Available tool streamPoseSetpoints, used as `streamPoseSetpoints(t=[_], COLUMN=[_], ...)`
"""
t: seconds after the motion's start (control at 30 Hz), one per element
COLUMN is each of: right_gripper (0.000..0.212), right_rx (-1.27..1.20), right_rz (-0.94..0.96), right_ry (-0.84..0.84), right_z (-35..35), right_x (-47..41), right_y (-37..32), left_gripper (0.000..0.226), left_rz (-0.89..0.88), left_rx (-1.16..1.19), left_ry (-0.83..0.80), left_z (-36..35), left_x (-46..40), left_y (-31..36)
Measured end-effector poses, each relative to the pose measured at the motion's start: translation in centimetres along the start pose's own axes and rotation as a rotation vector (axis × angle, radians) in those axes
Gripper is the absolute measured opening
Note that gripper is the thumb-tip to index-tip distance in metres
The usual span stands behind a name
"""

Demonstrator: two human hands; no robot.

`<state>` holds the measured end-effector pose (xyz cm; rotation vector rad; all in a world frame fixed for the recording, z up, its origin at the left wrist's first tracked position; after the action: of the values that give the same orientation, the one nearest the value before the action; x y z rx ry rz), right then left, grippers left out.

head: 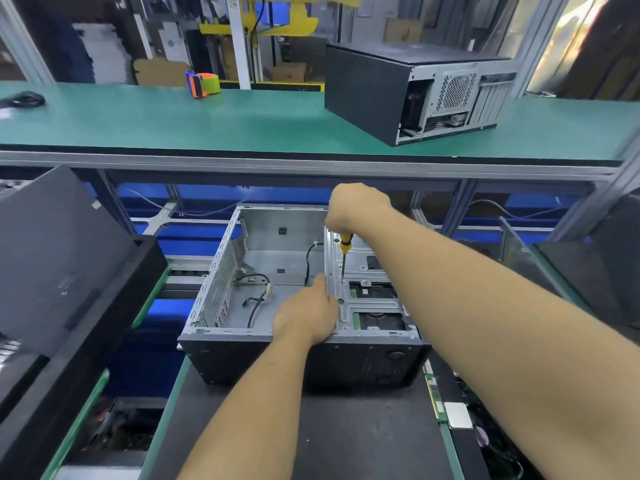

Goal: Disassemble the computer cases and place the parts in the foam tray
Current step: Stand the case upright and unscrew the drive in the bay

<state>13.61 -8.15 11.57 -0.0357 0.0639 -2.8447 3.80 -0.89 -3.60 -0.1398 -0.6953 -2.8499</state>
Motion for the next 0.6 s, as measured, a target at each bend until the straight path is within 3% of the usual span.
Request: streamPoseSetpoints(t=[0.13,0.27,0.6], right_gripper=[0.005,0.017,0.031], right_rx=[0.148,0.109,0.026], right_rz=[-0.035,-0.016,0.078], right_ry=[0.13,0.211,0.222], right_z=[-1.3,-2.1,-3.0], right_x=[-0.1,-0.2,1.0], right_y=[-0.7,0.8,2.5], left_gripper=[0.027,0.027,0.042], left_rz=[0.022,0.029,0.019], left_rx=[0.007,-0.004,-0.019], left_ry=[0.009,0.022,0.008], left_z=[0.0,-0.3,-0.9], left_x=[0.1,0.0,-0.5], left_y=[0.0,-0.1,-0.3])
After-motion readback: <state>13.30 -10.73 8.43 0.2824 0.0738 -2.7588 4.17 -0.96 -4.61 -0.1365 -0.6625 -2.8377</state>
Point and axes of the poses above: each hand's wrist, its own x-axis away from the middle knuckle, its own z-axis out of the back of the hand, y = z × x, the point moved 2 cm from there along -x, towards the middle knuckle
